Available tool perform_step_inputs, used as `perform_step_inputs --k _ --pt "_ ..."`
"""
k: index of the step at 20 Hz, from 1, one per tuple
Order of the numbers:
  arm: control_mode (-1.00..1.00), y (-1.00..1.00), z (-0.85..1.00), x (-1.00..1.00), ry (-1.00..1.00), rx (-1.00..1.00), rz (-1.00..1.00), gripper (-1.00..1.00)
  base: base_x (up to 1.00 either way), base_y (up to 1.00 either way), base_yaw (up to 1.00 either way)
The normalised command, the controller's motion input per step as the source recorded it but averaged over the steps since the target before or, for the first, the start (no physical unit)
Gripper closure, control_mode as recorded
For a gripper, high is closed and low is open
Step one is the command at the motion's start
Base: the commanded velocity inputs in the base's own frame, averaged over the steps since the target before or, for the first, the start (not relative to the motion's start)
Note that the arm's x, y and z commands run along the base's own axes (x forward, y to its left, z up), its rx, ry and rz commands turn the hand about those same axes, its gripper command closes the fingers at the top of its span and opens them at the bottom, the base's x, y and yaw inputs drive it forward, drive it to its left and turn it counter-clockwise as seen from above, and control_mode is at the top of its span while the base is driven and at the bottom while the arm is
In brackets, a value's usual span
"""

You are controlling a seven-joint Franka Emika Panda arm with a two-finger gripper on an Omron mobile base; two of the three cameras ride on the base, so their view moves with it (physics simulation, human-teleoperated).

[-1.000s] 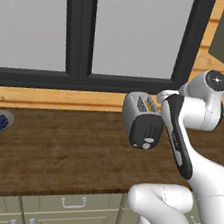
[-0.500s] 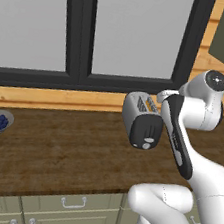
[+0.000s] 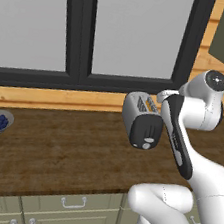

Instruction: Start the toaster. Once the lever pops up, take the bread to the plate on the dining counter.

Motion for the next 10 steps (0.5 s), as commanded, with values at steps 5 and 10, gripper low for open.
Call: perform_step_inputs --k 5,10 --pt "-1.0 0.0 0.0 0.0 0.0 0.0 0.0 -1.0 0.0 0.0 0.0" --pt "-1.0 0.0 0.0 0.0 0.0 0.0 0.0 -1.0 0.0 0.0 0.0"
